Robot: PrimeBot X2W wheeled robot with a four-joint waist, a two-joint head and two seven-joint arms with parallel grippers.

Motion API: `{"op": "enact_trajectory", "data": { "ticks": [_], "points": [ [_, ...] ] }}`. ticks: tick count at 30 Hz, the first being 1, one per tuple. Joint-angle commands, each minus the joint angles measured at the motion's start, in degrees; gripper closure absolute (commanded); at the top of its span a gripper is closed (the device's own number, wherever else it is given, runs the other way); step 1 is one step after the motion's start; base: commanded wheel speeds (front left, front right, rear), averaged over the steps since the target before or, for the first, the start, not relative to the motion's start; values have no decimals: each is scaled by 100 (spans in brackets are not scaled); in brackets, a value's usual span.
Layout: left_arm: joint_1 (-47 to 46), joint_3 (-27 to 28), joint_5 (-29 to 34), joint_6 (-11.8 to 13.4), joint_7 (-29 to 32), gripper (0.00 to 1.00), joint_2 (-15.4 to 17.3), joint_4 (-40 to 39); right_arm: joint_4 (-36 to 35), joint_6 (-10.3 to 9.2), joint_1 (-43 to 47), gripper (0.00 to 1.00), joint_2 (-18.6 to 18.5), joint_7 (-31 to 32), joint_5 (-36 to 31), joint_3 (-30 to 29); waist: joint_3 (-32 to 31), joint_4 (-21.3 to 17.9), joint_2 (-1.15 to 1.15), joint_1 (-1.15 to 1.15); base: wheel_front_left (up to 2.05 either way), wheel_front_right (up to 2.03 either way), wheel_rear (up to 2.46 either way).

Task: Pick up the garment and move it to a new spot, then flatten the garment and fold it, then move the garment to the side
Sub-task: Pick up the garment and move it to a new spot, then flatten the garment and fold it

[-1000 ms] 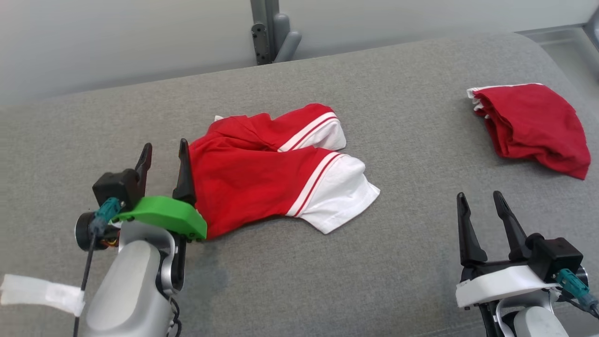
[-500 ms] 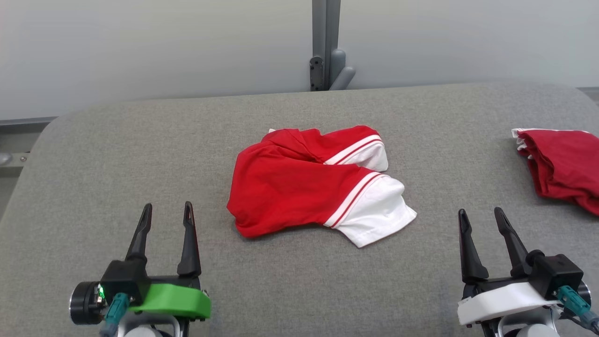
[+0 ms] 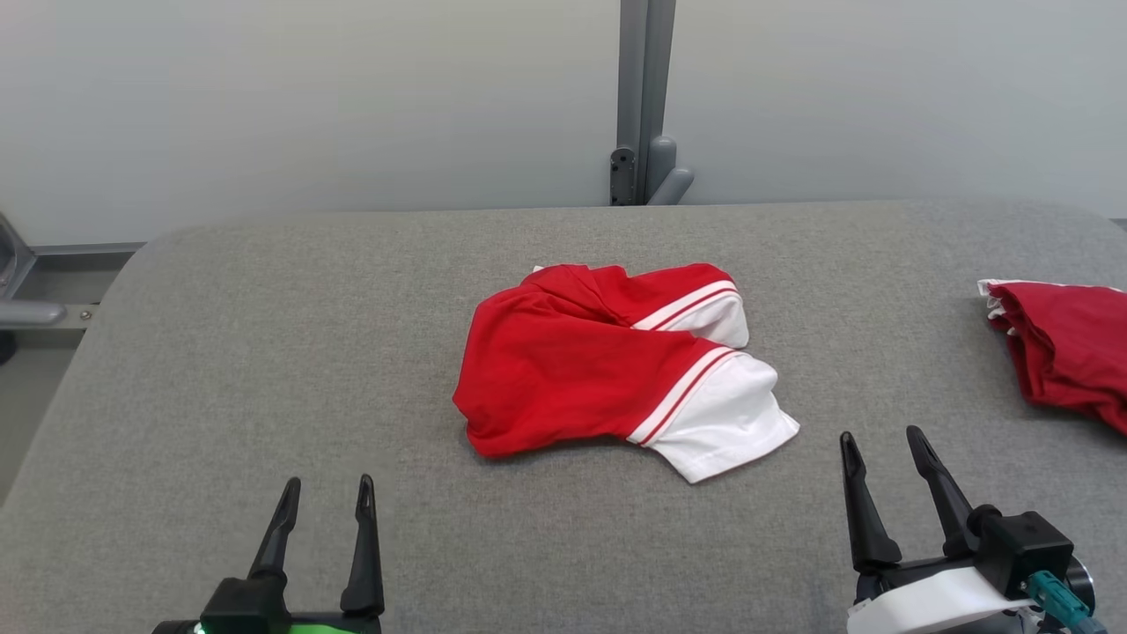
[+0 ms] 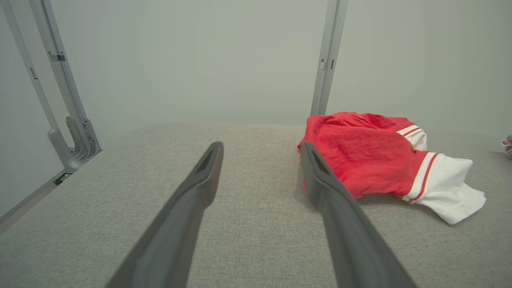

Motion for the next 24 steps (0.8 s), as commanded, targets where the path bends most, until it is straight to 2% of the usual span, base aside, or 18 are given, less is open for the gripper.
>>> {"op": "enact_trajectory", "data": {
  "ticks": [1, 24],
  "points": [
    [96, -41, -22, 36, -13, 0, -5, 17, -27, -7, 76, 0, -10, -16, -28, 10, -9, 7, 0, 0, 0, 0, 0],
    [-102, -247, 27, 135, -13, 0, -6, 42, 11, -7, 61, 0, -9, -16, 69, 46, -22, 22, 0, 0, 0, 0, 0]
  ]
}}
